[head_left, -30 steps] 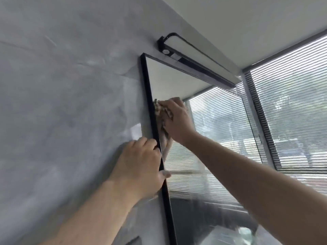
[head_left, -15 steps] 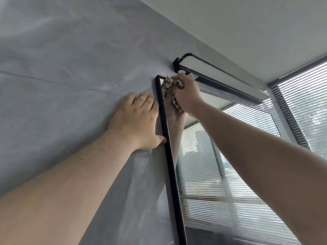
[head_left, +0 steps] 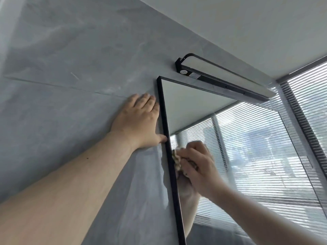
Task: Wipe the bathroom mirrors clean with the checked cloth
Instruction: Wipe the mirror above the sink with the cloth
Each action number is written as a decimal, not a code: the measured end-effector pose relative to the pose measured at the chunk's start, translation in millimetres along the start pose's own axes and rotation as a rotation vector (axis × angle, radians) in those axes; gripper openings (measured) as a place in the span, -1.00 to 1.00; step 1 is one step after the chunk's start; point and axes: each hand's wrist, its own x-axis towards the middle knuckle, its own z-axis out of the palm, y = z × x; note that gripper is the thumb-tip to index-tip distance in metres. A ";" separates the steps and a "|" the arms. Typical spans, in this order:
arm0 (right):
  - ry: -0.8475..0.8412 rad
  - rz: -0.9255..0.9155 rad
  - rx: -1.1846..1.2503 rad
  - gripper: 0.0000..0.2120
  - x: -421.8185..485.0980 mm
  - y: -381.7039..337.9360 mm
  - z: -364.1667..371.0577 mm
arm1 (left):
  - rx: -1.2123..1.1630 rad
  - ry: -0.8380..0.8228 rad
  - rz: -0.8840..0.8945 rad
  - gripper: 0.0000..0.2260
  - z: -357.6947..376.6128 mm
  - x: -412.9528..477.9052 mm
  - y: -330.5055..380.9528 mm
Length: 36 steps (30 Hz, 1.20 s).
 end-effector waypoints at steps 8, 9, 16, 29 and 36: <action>0.044 0.138 0.002 -0.72 42.6 2.6 7.0 | -0.026 -0.004 0.014 -0.01 -0.3 -1.0 0.1; 0.039 0.165 0.000 -0.74 59.3 5.9 9.4 | -0.029 -0.007 0.016 0.00 -0.2 -1.5 0.1; 0.144 0.254 -0.005 -0.78 156.2 17.7 29.3 | -0.009 0.005 0.032 0.00 0.1 -2.2 -0.2; 0.021 0.314 -0.025 -0.83 83.0 25.6 2.9 | -0.003 -0.018 0.083 -0.08 -2.8 -7.5 1.3; 0.028 0.161 -0.126 -0.90 -63.6 12.3 -14.0 | 0.054 -0.104 0.110 0.23 -5.5 -10.7 7.8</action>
